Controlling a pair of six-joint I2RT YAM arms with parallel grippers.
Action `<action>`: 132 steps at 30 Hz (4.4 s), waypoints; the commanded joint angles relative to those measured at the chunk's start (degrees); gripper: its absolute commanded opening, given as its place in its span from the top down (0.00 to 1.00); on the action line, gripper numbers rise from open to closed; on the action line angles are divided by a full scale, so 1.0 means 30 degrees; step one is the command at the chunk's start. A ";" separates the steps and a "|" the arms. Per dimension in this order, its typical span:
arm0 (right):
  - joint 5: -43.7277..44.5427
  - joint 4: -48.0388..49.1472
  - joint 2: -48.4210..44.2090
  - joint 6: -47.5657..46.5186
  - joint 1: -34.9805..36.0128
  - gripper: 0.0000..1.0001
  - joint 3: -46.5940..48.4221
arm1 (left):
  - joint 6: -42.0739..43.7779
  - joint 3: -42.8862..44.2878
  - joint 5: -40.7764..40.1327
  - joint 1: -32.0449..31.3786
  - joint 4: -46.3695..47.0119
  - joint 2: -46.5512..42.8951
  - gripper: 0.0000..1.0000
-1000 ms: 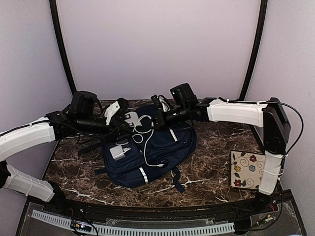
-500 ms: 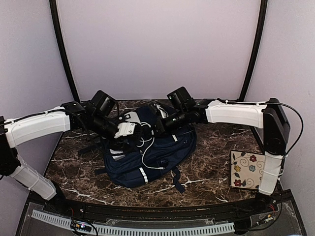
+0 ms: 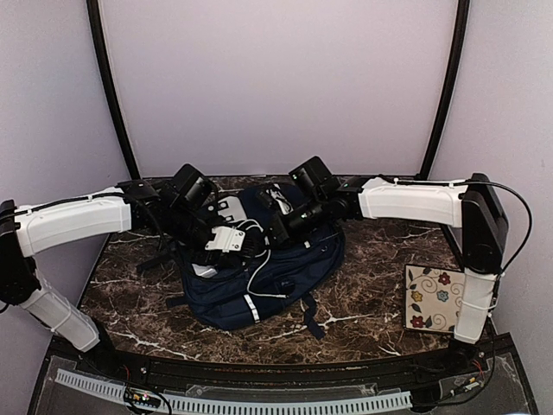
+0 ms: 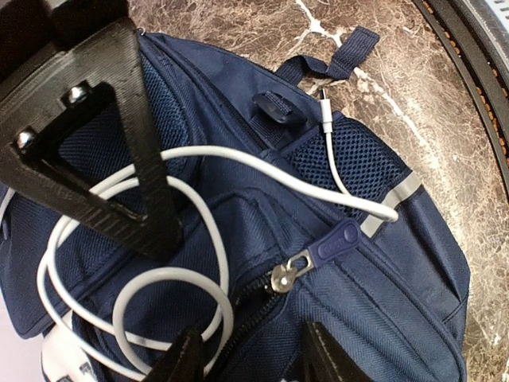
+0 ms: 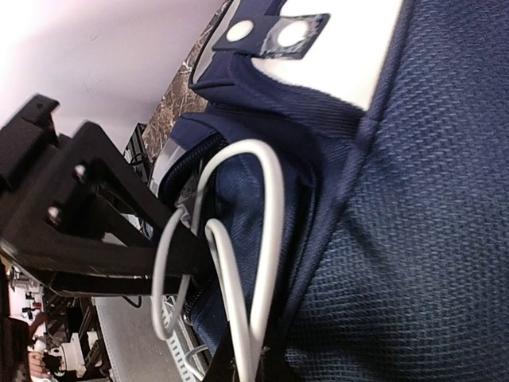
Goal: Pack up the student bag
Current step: Place the charger in the lower front pocket of the bag, then pick up the charger from the center of the board, then adjust the student bag at the center of the board.
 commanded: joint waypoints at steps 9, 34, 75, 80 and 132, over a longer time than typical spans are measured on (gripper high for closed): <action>-0.0840 -0.0735 0.2560 -0.0592 0.0960 1.00 0.3148 | -0.0128 -0.0612 -0.2051 0.0195 -0.1584 -0.1437 0.88; -0.0212 -0.1098 0.4730 -0.0521 0.1254 0.72 0.3777 | -0.1927 -0.3340 0.1079 0.0065 0.3399 -0.5239 1.00; 1.1822 1.5999 -0.3931 -0.6544 0.8208 0.76 -1.4028 | -0.4457 -0.4821 0.2255 0.0064 0.4756 -0.5709 1.00; 1.1471 1.5390 -0.4168 -0.6571 0.8211 0.68 -1.4343 | -0.4539 -0.4777 0.2330 0.0065 0.4810 -0.5628 1.00; -0.0318 0.7067 -0.0118 -0.2694 0.3049 1.00 -0.2703 | -0.7088 -0.6653 0.2164 0.0057 0.8073 -0.6814 1.00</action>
